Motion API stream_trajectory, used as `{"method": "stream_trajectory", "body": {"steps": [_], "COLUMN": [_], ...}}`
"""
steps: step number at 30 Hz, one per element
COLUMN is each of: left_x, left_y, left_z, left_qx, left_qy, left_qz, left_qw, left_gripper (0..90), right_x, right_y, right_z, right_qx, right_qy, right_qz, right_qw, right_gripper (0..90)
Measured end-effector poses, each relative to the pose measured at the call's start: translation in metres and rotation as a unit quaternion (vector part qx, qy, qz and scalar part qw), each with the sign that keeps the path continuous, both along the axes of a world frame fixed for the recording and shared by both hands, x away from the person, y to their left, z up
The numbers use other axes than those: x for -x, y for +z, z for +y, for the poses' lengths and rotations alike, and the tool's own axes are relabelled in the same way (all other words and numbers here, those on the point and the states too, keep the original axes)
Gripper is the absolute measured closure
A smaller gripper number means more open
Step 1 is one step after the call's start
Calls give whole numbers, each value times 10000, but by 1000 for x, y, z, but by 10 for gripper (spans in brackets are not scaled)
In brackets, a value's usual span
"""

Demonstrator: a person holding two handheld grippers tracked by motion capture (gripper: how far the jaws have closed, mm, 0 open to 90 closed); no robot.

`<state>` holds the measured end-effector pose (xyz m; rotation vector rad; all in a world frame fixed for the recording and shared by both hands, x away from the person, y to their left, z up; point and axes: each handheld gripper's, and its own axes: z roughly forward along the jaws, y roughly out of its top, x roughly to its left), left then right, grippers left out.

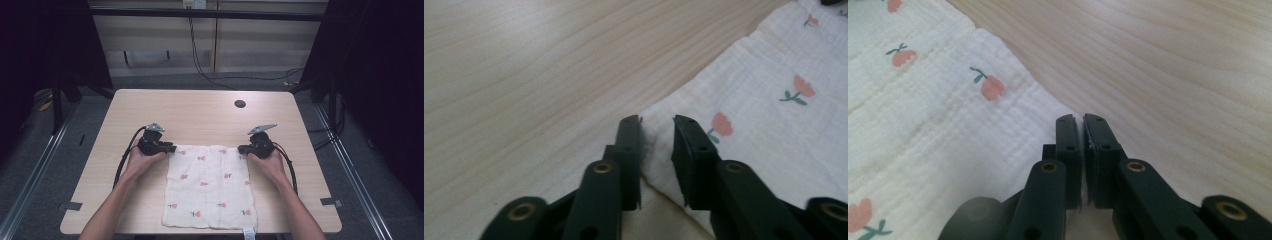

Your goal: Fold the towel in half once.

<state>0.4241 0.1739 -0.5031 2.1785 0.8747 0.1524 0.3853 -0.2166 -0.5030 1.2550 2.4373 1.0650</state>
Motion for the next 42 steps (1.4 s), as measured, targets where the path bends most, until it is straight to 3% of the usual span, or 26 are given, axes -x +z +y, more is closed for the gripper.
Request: {"method": "stream_trajectory", "body": {"steps": [3,12,16,23,28,33,36,42], "left_x": [-2,-1,1,2,3,8,12,16], "left_y": [-1,4,14,33,46,63,66,53], "left_z": [3,16,13,17,22,24,22,21], "left_qx": [121,650,835,1124,1352,1414,1386,1396], "left_qy": [11,100,-33,-104,-72,-51,-128,-208], "left_qz": [97,114,-46,-270,-443,-718,-748,-467], "left_qw": [9999,9978,9965,9932,9898,9873,9874,9889], "left_gripper": [872,880,879,879,880,882,882,881], "right_x": [0,7,7,9,10,15,21,21], "right_y": [2,26,32,36,46,64,77,63], "right_z": [0,-15,-23,-26,-23,-21,-21,-23], "right_qx": [-39,-604,-807,-835,-941,-1144,-1248,-1099], "right_qy": [-17,23,-23,-81,-15,39,106,63], "right_qz": [24,-254,-368,-436,-681,-1034,-1191,-886], "right_qw": [10000,9978,9961,9955,9932,9880,9849,9900], "right_gripper": [861,867,868,868,869,872,872,873]}}
